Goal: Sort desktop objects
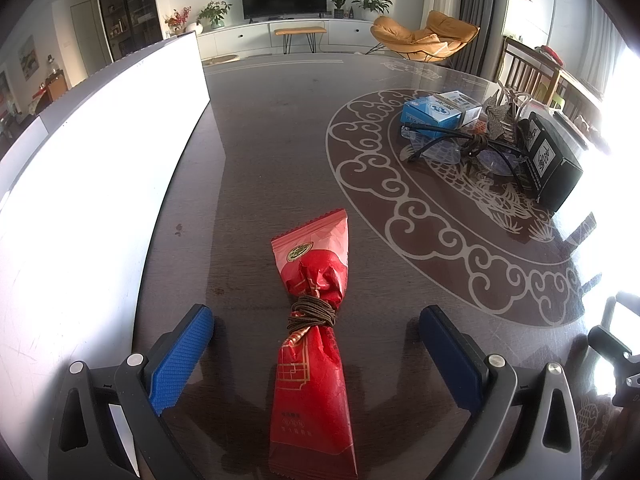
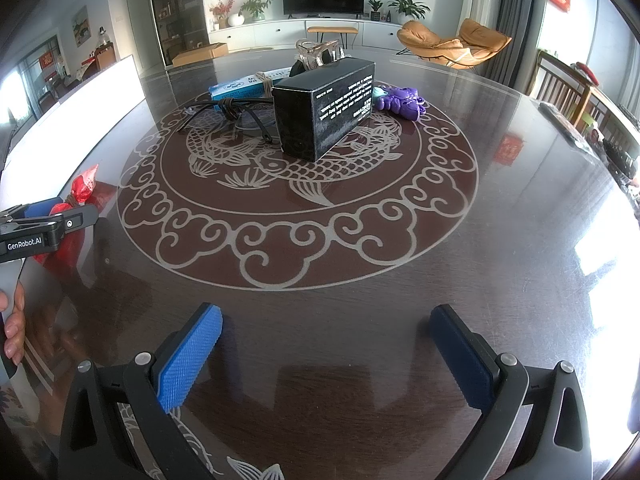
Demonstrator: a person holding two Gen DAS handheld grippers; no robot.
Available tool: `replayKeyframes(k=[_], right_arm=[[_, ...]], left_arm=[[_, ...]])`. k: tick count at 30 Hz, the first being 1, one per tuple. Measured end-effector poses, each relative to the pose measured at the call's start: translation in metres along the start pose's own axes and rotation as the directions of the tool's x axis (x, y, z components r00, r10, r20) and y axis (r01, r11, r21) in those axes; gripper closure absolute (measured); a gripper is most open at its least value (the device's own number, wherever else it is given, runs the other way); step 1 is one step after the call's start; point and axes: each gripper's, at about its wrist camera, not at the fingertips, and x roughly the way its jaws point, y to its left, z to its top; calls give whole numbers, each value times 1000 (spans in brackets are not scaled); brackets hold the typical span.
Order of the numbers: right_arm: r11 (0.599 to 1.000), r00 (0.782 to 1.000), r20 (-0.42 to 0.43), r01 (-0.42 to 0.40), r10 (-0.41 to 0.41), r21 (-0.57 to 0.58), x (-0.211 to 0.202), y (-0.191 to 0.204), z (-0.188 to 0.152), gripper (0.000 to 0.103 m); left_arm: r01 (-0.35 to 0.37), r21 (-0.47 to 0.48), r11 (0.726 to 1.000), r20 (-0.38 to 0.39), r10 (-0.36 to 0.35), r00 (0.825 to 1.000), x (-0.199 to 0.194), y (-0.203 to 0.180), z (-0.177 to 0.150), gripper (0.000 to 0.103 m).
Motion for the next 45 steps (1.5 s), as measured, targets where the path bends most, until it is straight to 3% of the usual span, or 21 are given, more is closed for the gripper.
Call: replayKeyframes(k=[3, 6, 9, 12, 13, 16, 19, 23, 26, 30, 33, 36, 37, 39, 41, 45], right_arm=[[1000, 1000, 20, 21, -22, 18, -5, -3, -2, 0], [991, 991, 33, -130, 131, -30, -10, 3, 7, 0], [938, 938, 42, -341, 344, -59, -14, 17, 37, 0], [894, 902, -9, -430, 432, -129, -1, 38, 64, 0], [884, 899, -39, -436, 436, -170, 8, 47, 74, 0], [880, 915, -101, -404, 391, -251, 34, 63, 92, 0], [932, 974, -58, -226, 219, -283, 49, 54, 105, 1], [952, 992, -36, -124, 119, -279, 53, 43, 118, 1], [907, 991, 11, -119, 135, -403, 41, 58, 123, 1], [819, 997, 33, -39, 71, -573, 47, 94, 134, 1], [794, 999, -40, -39, 19, -607, 73, 106, 151, 2], [798, 996, -89, -51, -3, -600, 92, 108, 161, 12], [811, 994, -103, -80, 24, -579, 93, 105, 166, 13], [841, 984, -158, -152, 81, -519, 96, 95, 173, 30], [863, 974, -189, -198, 121, -464, 95, 87, 174, 75], [893, 971, -173, -221, 164, -391, 76, 72, 151, 83]], left_arm=[[0, -3, 1000, 1, 0, 1000, -1, 0, 1, 0], [-3, -5, 1000, 2, 3, 1000, -2, -1, 2, 0], [-2, -4, 1000, 2, 2, 1000, -4, -1, 3, 0], [-2, -5, 1000, 2, 2, 1000, -4, 0, 3, 0], [-2, -5, 1000, 2, 2, 1000, -4, 0, 2, 0], [-2, -5, 1000, 3, 2, 1000, -4, 0, 2, 0], [-2, -5, 1000, 3, 2, 1000, -4, 0, 3, 0], [-2, -5, 1000, 3, 2, 1000, -4, 0, 2, 0], [-2, -5, 1000, 3, 2, 1000, -5, 1, 2, 0], [-2, -6, 1000, 3, 2, 1000, -5, 2, 2, 0], [-2, -6, 1000, 4, 2, 1000, -5, 2, 2, 0], [-2, -6, 1000, 4, 2, 1000, -5, 2, 2, 0], [-2, -6, 1000, 4, 2, 1000, -5, 2, 1, 0], [-2, -6, 1000, 4, 2, 1000, -6, 3, 2, 0], [-2, -6, 1000, 4, 2, 1000, -6, 3, 3, 0], [-2, -6, 1000, 4, 2, 1000, -6, 3, 3, 0]])
